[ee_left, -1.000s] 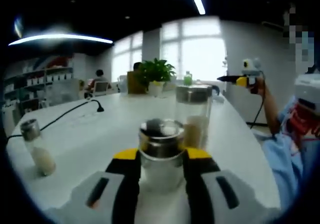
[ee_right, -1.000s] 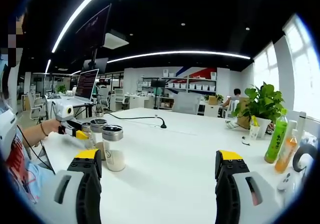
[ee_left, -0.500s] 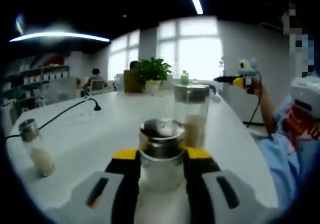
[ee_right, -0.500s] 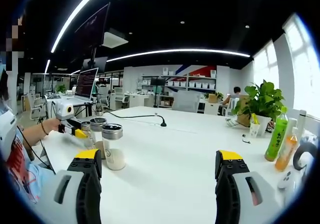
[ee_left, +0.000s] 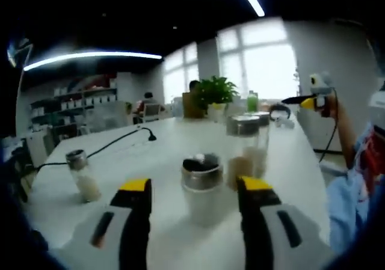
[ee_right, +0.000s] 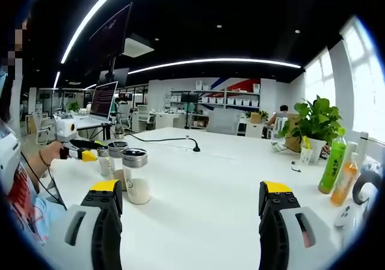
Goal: Rotate the seasoning bottle until the label or dispensing opening points toward the visible target arrow and the bottle remains upright within the marked orientation range
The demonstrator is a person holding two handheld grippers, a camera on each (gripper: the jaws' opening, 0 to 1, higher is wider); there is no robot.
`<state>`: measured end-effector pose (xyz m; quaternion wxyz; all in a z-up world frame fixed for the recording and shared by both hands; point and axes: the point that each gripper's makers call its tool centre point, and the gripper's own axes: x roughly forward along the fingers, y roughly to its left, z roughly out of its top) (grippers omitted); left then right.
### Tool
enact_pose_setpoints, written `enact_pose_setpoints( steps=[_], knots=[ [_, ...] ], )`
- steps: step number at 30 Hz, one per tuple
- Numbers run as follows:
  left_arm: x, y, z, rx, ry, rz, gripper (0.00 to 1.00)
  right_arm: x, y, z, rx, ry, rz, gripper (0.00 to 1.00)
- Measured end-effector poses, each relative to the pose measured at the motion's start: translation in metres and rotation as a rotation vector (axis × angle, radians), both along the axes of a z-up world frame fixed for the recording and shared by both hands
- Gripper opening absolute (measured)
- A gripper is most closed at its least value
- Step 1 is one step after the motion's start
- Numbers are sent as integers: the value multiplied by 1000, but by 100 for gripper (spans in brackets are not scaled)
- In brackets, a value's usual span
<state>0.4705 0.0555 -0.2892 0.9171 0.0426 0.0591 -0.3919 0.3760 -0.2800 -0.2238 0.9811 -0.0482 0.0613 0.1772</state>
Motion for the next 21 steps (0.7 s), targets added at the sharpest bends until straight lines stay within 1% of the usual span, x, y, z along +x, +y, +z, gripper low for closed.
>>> enact_pose_setpoints(
  steps=[2, 4, 5, 8, 11, 12, 13, 14, 15, 21],
  knots=[
    [-4, -2, 0, -19, 30, 13, 60, 0, -1, 0, -2, 0, -1, 98],
    [-5, -2, 1, -76, 93, 61, 62, 0, -1, 0, -2, -1, 0, 98],
    [-5, -4, 1, -67, 77, 55, 61, -1, -1, 1, -2, -2, 0, 98],
    [-1, -6, 3, -64, 48, 99, 53, -1, 0, 1, -4, -3, 1, 98],
    [2, -9, 4, -87, 42, 129, 49, -1, 0, 1, -4, -6, 1, 98],
    [5, -8, 4, -92, 35, 158, 47, -1, -1, 1, -4, -5, 0, 98],
    [7, -5, 5, -80, 16, 193, 46, -1, -1, 1, -5, -5, -1, 98],
    [8, -4, 5, -66, 0, 217, 46, -1, -2, 1, -5, -5, -3, 98],
    [9, -4, 6, -66, -10, 232, 46, -1, -2, 1, -6, -5, -4, 98],
    [10, -17, 11, -87, -28, 223, 45, -1, -2, 1, -6, -4, -4, 98]
  ],
)
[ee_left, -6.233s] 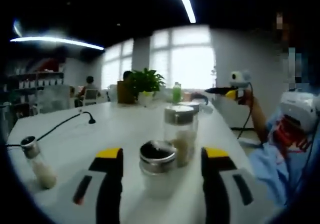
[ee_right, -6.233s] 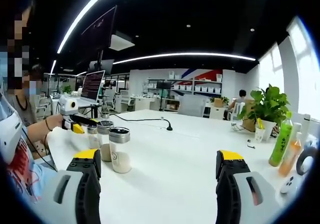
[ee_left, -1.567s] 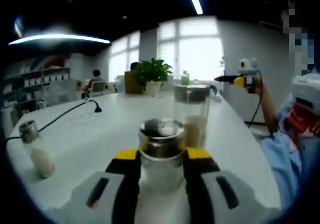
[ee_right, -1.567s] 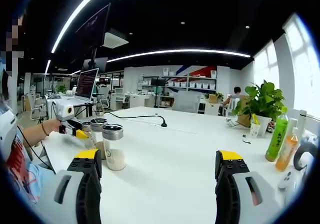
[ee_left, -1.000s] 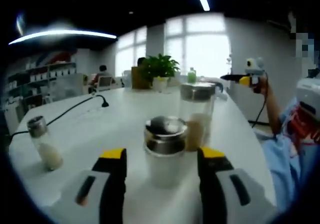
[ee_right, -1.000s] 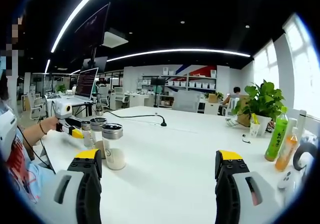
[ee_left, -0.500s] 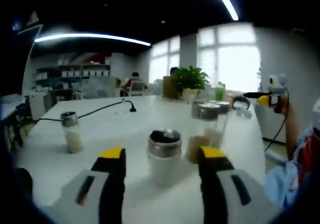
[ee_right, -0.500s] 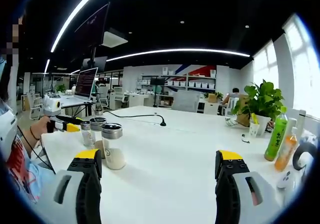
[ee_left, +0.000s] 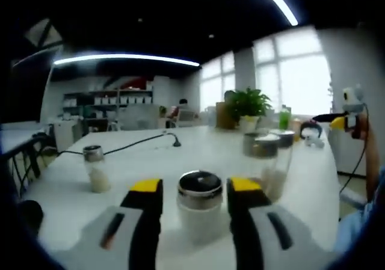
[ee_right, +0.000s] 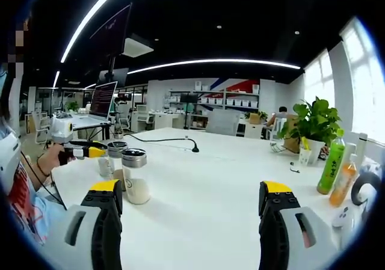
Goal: Rotate the seasoning bottle until the label or dispensing opening points toward the visible target arrow and the bottle remains upright within the marked orientation range
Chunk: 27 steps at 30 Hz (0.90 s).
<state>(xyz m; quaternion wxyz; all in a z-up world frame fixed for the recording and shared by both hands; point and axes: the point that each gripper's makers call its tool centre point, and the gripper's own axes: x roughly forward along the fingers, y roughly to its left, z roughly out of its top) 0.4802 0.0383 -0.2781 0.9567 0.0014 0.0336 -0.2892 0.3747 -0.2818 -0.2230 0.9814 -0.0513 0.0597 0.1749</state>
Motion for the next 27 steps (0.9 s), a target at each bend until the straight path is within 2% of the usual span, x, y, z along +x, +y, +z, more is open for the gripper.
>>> enact_pose_setpoints(
  steps=[4, 11, 13, 27],
  knots=[
    [1, -8, -1, 12, -23, 15, 44, 0, 0, 0, 0, -2, 0, 98],
    [5, -6, 4, 0, -63, 34, 38, -2, -1, 2, 2, -7, -3, 98],
    [5, -5, 5, -5, -64, 26, 34, -2, -2, 3, 1, -8, -6, 98],
    [6, -7, 3, 21, -68, -16, 33, -3, -1, 3, 0, -6, -6, 98]
  ],
)
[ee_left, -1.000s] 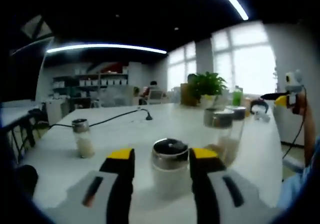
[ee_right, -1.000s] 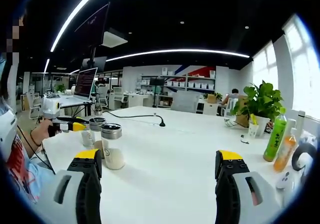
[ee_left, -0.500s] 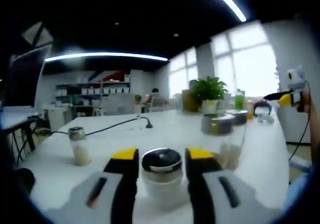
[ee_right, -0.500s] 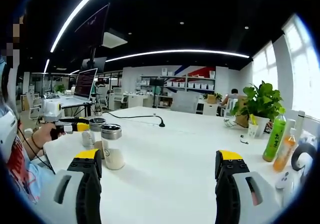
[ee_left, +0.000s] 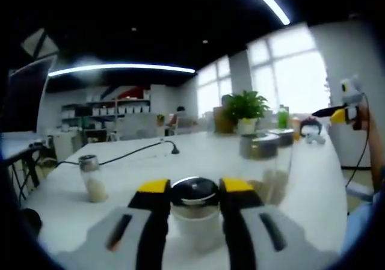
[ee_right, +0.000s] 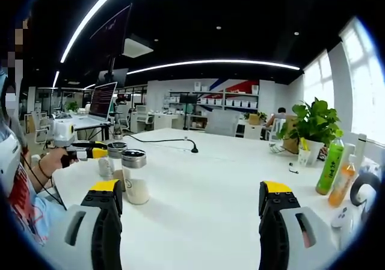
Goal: Rotate the seasoning bottle until the label or dispensing opening points toward the visible target arrow and the bottle remains upright within the marked orientation range
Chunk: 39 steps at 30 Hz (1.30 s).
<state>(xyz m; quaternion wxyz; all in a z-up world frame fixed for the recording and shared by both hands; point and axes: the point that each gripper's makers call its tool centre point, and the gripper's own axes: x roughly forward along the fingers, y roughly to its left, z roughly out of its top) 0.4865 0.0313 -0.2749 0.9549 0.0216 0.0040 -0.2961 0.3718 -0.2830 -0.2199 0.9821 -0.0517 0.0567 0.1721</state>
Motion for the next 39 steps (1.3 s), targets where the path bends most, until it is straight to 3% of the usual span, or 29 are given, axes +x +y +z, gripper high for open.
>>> enact_pose_setpoints(
  steps=[18, 39],
  knots=[
    [-1, 0, 0, -5, -14, -79, 33, 1, 1, -1, 1, 8, 2, 98],
    [-1, -1, -1, 14, 0, -312, 33, 2, 1, -4, 6, 11, 7, 96]
  ],
)
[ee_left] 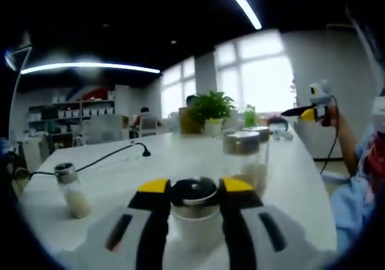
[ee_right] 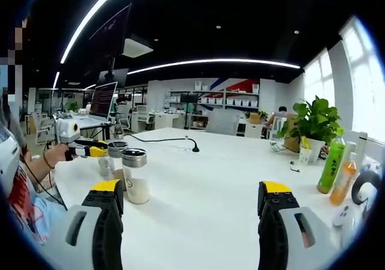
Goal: Rotate the seasoning bottle until the label or dispensing opening points toward the visible target arrow and the bottle remains upright within the marked orientation range
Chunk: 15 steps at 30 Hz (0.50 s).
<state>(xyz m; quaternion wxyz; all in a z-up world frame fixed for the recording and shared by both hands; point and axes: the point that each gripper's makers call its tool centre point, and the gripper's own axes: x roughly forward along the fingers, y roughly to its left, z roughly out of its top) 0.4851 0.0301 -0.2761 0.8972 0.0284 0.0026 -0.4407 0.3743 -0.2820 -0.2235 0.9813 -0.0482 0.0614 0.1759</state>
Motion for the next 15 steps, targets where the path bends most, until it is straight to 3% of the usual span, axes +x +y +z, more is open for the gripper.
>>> enact_pose_setpoints(
  steps=[7, 15],
  knots=[
    [1, -2, 0, 38, 7, -73, 33, 1, -1, -1, 7, 4, 0, 95],
    [1, -4, -1, 32, 9, -143, 33, 1, 2, 1, -5, -10, 14, 97]
  ],
)
